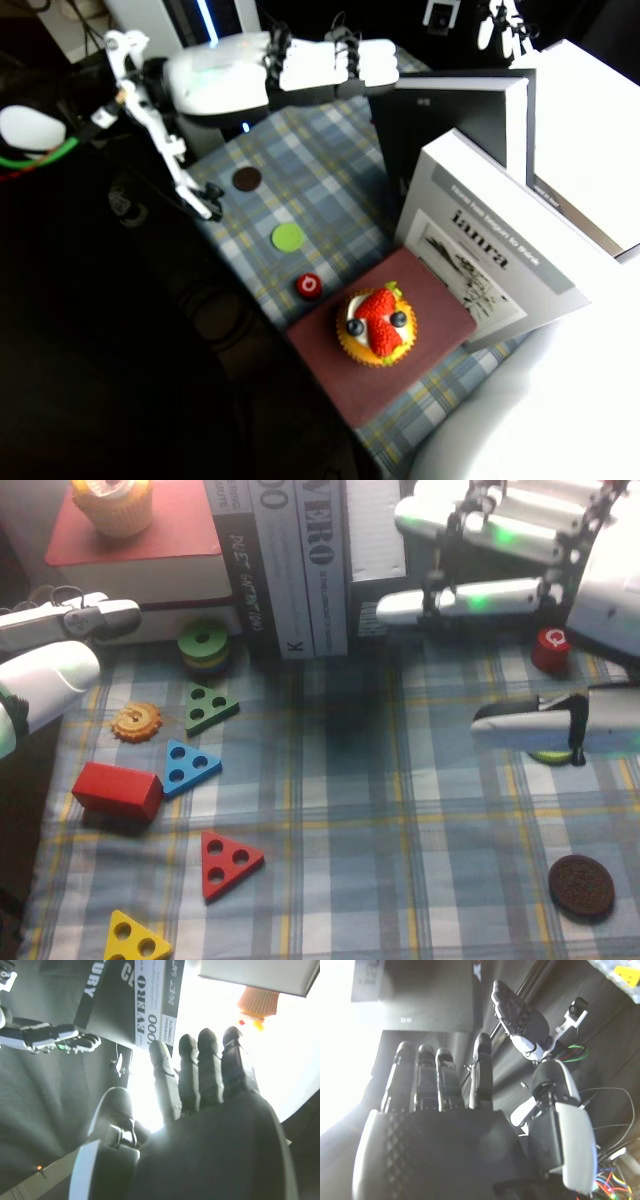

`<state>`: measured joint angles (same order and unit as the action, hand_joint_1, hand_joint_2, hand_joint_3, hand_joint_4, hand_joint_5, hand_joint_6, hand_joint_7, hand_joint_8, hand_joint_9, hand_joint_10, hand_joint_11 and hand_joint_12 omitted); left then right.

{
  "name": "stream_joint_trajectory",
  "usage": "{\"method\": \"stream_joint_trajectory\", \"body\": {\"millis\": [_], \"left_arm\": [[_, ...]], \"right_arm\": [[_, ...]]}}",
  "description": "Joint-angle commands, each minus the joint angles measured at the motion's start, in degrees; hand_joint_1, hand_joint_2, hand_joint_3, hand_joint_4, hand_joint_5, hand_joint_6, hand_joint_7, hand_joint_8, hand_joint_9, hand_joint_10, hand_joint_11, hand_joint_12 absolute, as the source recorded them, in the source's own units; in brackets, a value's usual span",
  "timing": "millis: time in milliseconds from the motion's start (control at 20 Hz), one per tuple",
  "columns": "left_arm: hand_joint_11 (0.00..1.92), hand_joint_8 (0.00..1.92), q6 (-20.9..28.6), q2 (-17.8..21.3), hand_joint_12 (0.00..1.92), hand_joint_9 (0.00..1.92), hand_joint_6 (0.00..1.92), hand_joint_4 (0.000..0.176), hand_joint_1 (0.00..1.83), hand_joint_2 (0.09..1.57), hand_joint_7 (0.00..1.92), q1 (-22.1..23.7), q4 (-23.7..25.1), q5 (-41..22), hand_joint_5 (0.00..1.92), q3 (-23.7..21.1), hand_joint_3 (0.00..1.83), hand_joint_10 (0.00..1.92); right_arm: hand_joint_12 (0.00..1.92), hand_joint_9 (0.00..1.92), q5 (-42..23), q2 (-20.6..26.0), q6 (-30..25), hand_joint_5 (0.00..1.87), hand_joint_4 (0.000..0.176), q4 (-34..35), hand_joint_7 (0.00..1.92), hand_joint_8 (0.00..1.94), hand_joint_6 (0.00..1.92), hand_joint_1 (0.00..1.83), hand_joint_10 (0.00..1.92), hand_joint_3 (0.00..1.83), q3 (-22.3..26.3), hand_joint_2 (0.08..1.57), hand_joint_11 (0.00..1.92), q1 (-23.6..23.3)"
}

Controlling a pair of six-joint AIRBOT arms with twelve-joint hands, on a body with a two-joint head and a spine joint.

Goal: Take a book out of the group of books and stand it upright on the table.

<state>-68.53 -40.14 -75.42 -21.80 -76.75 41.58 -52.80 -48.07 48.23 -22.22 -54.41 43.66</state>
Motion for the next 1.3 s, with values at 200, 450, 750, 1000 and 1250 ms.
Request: {"method": "stream_joint_trajectory", "body": {"millis": [200, 450, 750, 1000, 1250], "left_arm": [[0.0, 0.0, 1.7, 0.0, 0.0, 0.2, 0.0, 0.047, 0.19, 1.41, 0.31, -0.8, -0.1, -8.1, 0.56, -0.1, 0.0, 0.0], [0.0, 0.0, 1.8, -0.1, 0.0, 0.18, 0.0, 0.059, 0.13, 1.42, 0.3, -1.1, -0.5, -8.2, 0.55, -0.1, 0.0, 0.0], [0.0, 0.0, 1.9, -0.2, 0.0, 0.18, 0.0, 0.066, 0.17, 1.42, 0.3, -1.1, -0.7, -8.2, 0.55, 0.0, 0.0, 0.0], [0.0, 0.0, 2.0, -0.2, 0.0, 0.18, 0.0, 0.068, 0.17, 1.42, 0.3, -1.2, -0.9, -8.1, 0.53, 0.0, 0.0, 0.0], [0.0, 0.0, 2.1, -0.4, 0.0, 0.2, 0.0, 0.05, 0.19, 1.41, 0.31, -1.2, -1.1, -8.0, 0.55, 0.1, 0.0, 0.01]], "right_arm": [[0.0, 0.0, -7.1, 0.8, -1.0, 0.35, 0.176, 2.1, 0.0, 0.0, 0.0, 0.19, 0.0, 0.01, 0.7, 1.25, 0.0, 0.7], [0.0, 0.0, -14.5, 1.4, 1.8, 0.32, 0.166, 6.5, 0.0, 0.0, 0.01, 0.27, 0.0, 0.0, 0.7, 1.27, 0.0, 0.7], [0.0, 0.0, -13.3, 1.2, 8.9, 0.29, 0.176, 11.2, 0.0, 0.0, 0.0, 0.14, 0.0, 0.0, 0.0, 1.16, 0.0, 0.0], [0.0, 0.0, -7.5, 0.2, 12.1, 0.34, 0.15, 11.1, 0.0, 0.0, 0.02, 0.0, 0.0, 0.0, -0.6, 1.16, 0.0, -1.6], [0.0, 0.0, -7.2, -0.2, 12.5, 0.32, 0.176, 11.1, 0.0, 0.0, 0.0, 0.0, 0.0, 0.0, -0.7, 1.14, 0.0, -2.1]]}}
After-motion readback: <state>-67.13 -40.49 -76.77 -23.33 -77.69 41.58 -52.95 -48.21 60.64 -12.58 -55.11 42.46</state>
